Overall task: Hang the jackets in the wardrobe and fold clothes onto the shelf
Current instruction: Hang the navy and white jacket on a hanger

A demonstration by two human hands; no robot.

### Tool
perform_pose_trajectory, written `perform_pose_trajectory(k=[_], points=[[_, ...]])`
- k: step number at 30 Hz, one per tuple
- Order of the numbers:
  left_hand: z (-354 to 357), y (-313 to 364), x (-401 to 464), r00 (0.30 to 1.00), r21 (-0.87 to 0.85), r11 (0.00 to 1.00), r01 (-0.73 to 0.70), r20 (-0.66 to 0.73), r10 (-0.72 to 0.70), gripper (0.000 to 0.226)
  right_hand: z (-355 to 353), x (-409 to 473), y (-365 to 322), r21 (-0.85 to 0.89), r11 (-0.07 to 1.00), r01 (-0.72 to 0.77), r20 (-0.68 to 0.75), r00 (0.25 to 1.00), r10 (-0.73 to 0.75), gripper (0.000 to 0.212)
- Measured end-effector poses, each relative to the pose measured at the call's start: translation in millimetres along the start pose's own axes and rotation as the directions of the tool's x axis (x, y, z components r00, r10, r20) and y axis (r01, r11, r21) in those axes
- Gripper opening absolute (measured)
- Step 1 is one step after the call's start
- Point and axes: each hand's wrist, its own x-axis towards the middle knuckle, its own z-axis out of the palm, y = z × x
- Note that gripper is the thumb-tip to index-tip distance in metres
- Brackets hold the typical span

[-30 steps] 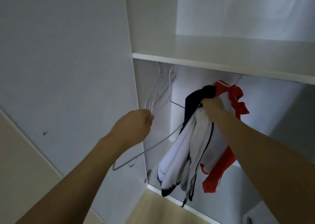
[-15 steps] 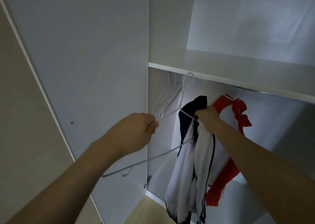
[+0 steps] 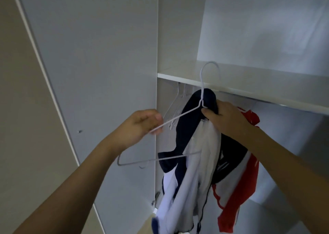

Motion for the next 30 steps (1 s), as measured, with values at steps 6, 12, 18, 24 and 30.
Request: perform_pose_trajectory(k=[6, 12, 18, 24, 30], points=[[10.9, -59.9, 11.7, 0.87, -0.324, 0.809, 0.491, 0.133, -0.475, 0.028, -37.3, -2.1, 16.9, -0.01, 1.0, -0.001, -0.207, 0.978, -0.001, 0.044], [102.3, -89.7, 38.7, 0.742, -0.237, 0.703, 0.671, 0.24, -0.626, 0.095, -77.9, -21.2, 19.0, 0.329, 0.94, -0.087, -0.297, 0.936, 0.19, 0.032], [177.4, -54.5, 80.4, 0.732, -0.042, 0.878, 0.477, 0.571, -0.371, 0.067, -109.7, -52.1, 33.5, 0.339, 0.94, -0.051, -0.312, 0.936, 0.163, 0.053], [206.4, -56.2, 90.6, 0.653, 0.224, 0.92, 0.321, 0.652, -0.386, 0.044, -141.2, -83.1, 61.1, 0.298, 0.952, -0.072, -0.34, 0.924, 0.176, 0.054], [162.7, -86.9, 93.0, 0.79, -0.264, 0.765, 0.588, 0.389, -0.474, 0.008, -145.6, -110.0, 90.1, -0.091, 0.975, -0.204, -0.273, 0.946, 0.173, 0.045]])
